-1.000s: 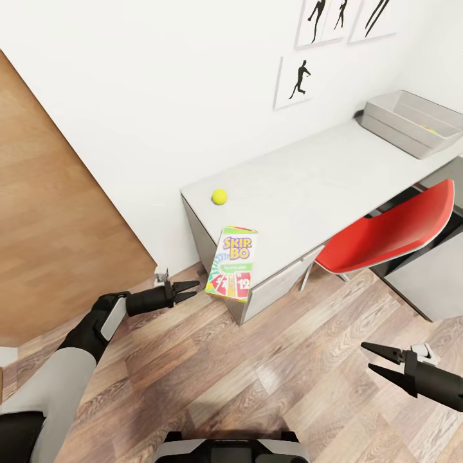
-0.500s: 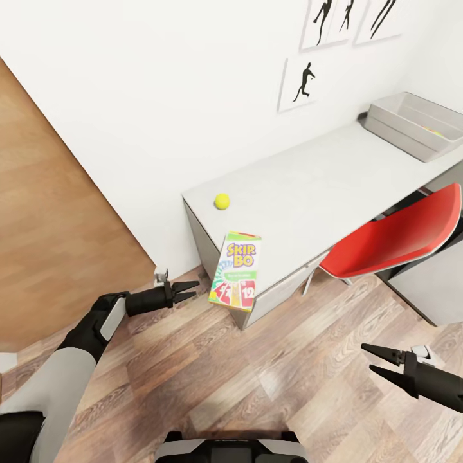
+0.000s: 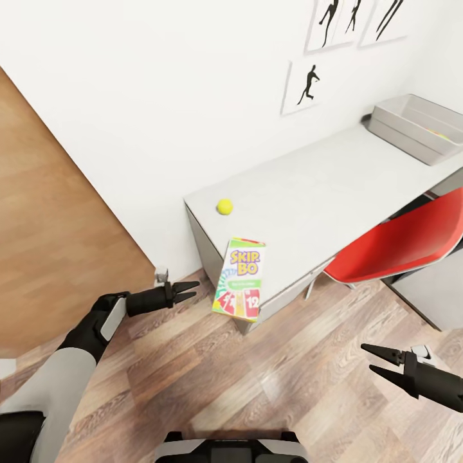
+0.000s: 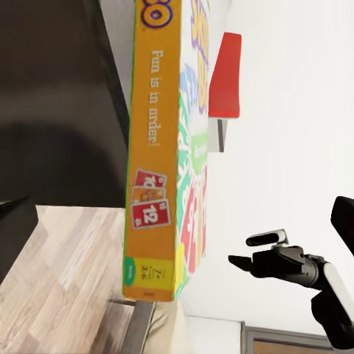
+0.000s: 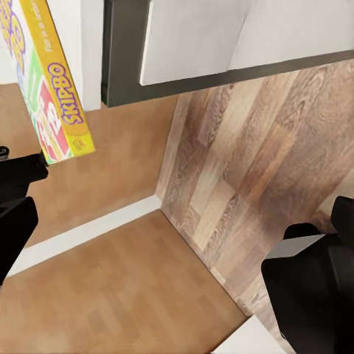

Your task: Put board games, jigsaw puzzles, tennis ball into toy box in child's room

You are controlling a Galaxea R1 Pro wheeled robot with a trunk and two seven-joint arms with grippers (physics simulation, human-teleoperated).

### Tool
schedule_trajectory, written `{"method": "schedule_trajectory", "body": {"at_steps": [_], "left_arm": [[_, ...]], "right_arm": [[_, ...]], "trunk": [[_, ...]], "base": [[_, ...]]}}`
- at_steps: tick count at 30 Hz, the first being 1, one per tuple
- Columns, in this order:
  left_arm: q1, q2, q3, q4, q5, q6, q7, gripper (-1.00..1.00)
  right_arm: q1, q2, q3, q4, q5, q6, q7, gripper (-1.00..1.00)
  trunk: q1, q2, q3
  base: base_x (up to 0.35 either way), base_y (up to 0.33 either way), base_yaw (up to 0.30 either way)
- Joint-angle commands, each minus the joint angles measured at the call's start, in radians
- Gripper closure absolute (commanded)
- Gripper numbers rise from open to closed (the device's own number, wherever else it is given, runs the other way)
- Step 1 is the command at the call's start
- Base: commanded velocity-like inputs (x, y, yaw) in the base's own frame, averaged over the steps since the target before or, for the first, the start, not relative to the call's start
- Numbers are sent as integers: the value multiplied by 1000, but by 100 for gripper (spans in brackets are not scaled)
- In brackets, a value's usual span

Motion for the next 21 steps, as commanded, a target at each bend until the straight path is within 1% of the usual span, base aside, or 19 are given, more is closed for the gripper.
{"method": "schedule_trajectory", "body": {"at_steps": [1,15,18,21], "left_arm": [[-1,0,0,0,3,5,-1,-100],[-1,-2,-3,1,2,1,0,-100],[-1,-3,-4,1,3,3,0,-100],[-1,-2,-2,1,3,3,0,-100]], "right_arm": [[-1,0,-1,0,10,4,10,-100],[-1,1,-1,-1,10,4,10,-100],[-1,0,-1,-4,10,4,10,-100],[-1,0,0,-6,10,4,10,-100]], "trunk": [[1,-1,-1],[1,-1,-1],[1,-1,-1],[1,-1,-1]], "base": [[85,33,0],[12,5,-2],[0,20,-118],[0,72,-221]]}}
